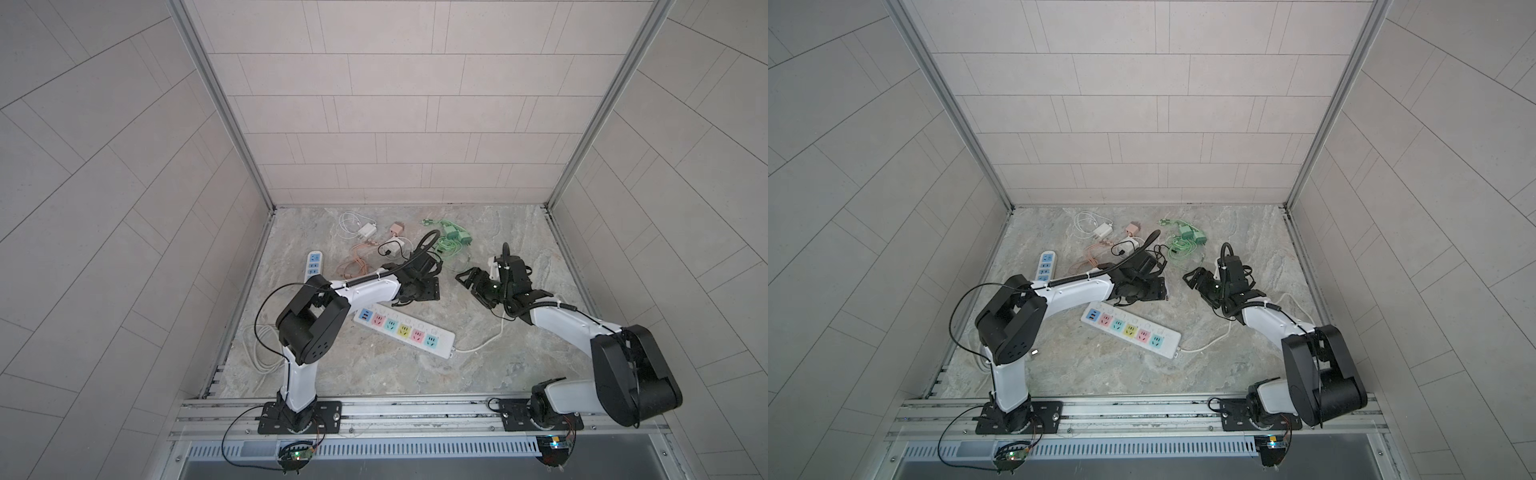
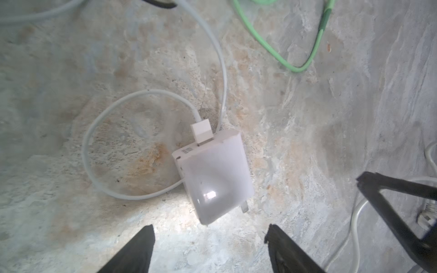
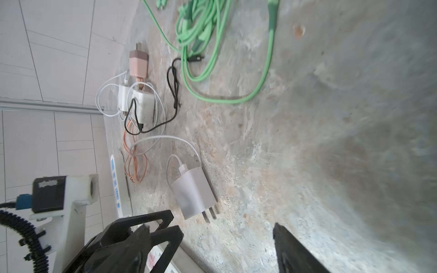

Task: Insert the plug
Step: 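Lower the left gripper over the white charger while the right gripper draws back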

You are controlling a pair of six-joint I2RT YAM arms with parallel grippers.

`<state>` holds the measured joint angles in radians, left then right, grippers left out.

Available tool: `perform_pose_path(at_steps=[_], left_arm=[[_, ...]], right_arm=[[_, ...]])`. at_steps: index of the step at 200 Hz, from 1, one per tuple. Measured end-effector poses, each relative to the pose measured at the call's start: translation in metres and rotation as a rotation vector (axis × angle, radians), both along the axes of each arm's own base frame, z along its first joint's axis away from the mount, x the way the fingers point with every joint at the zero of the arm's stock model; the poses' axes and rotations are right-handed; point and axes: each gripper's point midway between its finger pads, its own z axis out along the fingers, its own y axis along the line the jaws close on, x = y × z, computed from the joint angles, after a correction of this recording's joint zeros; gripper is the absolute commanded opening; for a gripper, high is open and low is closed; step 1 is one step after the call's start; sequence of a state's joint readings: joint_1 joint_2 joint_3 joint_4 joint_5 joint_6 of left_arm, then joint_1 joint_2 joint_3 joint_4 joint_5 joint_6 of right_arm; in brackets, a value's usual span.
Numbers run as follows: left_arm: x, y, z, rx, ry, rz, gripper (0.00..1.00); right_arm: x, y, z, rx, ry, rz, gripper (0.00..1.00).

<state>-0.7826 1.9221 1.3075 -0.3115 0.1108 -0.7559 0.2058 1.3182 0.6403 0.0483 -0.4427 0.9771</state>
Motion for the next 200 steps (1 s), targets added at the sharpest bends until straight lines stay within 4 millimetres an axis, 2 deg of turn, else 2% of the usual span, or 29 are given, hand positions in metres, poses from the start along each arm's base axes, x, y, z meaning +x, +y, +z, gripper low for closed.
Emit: perform_pose_path(at_steps=[32, 74, 166, 200], left_arm=[[0.006, -0.005, -0.008, 0.030, 0.002, 0.027, 0.83], [0.010, -0.008, -0.026, 0.076, 0.029, 0.055, 0.83], [0.016, -0.016, -0.028, 0.111, 0.037, 0.071, 0.83], [0.017, -0.015, -0.030, 0.130, 0.044, 0.081, 0.78]], right_arm=[[-0.005, -0.021, 0.014, -0.073, -0.052, -0.044, 0.84], [-0.019, -0.038, -0.006, -0.139, -0.005, -0.064, 0.84], [-0.023, -0.037, -0.019, -0.150, 0.031, -0.032, 0.84], [-0.023, -0.037, -0.019, -0.154, 0.027, -0.021, 0.84]])
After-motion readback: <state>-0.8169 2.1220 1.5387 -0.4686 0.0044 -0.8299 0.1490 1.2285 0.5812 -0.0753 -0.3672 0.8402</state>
